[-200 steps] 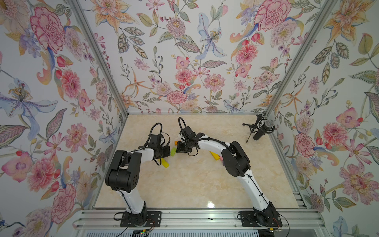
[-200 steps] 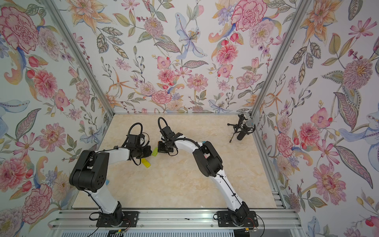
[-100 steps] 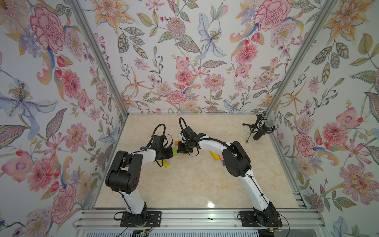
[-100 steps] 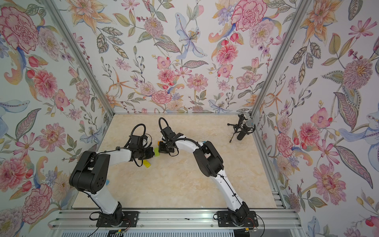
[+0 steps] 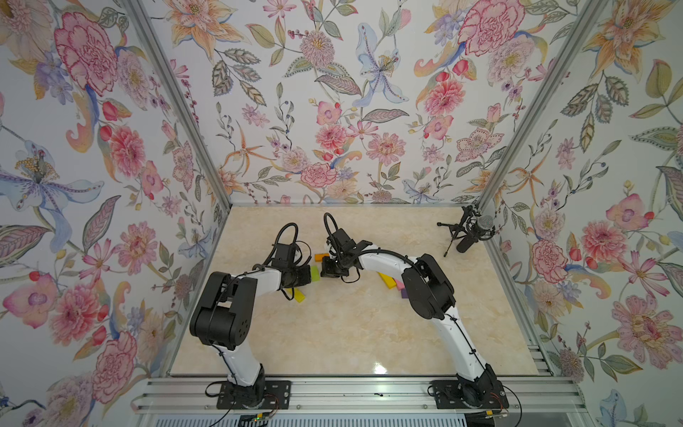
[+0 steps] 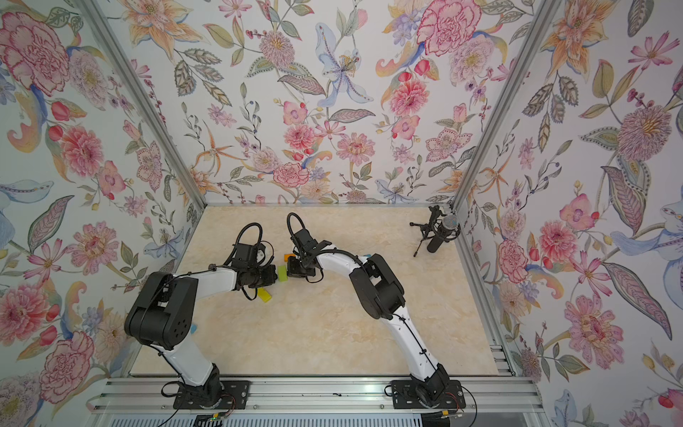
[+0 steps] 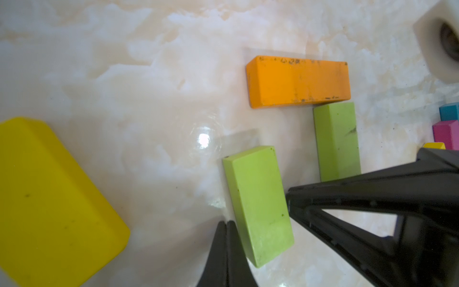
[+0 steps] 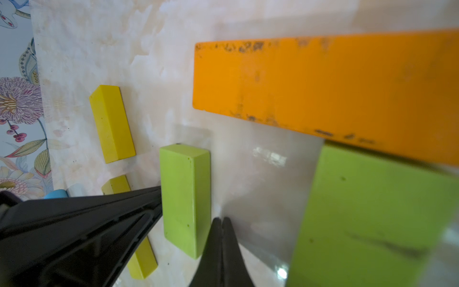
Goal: Assemble the letter p with building blocks
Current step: Adjust the building block at the center of the board, then assemble the building block at the center of the board.
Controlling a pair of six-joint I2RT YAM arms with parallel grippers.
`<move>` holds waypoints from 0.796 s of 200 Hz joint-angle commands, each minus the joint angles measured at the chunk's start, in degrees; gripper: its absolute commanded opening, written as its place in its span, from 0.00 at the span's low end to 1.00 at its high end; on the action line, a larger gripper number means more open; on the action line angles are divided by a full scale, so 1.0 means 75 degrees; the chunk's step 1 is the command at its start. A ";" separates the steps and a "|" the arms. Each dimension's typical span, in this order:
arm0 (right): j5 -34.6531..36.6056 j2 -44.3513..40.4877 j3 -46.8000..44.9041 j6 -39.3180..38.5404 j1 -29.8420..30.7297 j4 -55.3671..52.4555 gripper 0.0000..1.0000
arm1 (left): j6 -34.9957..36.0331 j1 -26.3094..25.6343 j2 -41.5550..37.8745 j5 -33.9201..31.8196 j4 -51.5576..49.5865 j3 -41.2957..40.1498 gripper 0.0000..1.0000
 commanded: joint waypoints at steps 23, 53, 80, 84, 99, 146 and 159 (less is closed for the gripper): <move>0.0054 -0.0029 0.0276 0.0072 -0.0047 -0.0190 0.00 | -0.0113 -0.0061 0.0335 0.0116 -0.0032 0.0409 0.00; 0.0003 0.0014 0.0323 0.0083 -0.0099 -0.0187 0.00 | -0.0168 -0.0056 0.0413 0.0211 0.0041 0.0475 0.00; -0.0063 0.0078 0.0429 0.0083 -0.0125 -0.0197 0.00 | -0.0203 -0.0085 0.0490 0.0250 0.0066 0.0551 0.00; -0.0063 0.0091 0.0438 0.0089 -0.0140 -0.0186 0.00 | -0.0209 -0.0083 0.0499 0.0262 0.0061 0.0557 0.00; -0.0096 0.0125 0.0465 0.0083 -0.0162 -0.0191 0.00 | -0.0228 -0.0090 0.0523 0.0270 0.0077 0.0580 0.00; -0.0194 0.0254 0.0563 0.0095 -0.0209 -0.0196 0.00 | -0.0211 -0.0089 0.0623 0.0270 0.0042 0.0709 0.00; -0.0197 0.0275 0.0566 0.0089 -0.0232 -0.0198 0.00 | -0.0217 -0.0100 0.0655 0.0282 0.0024 0.0744 0.00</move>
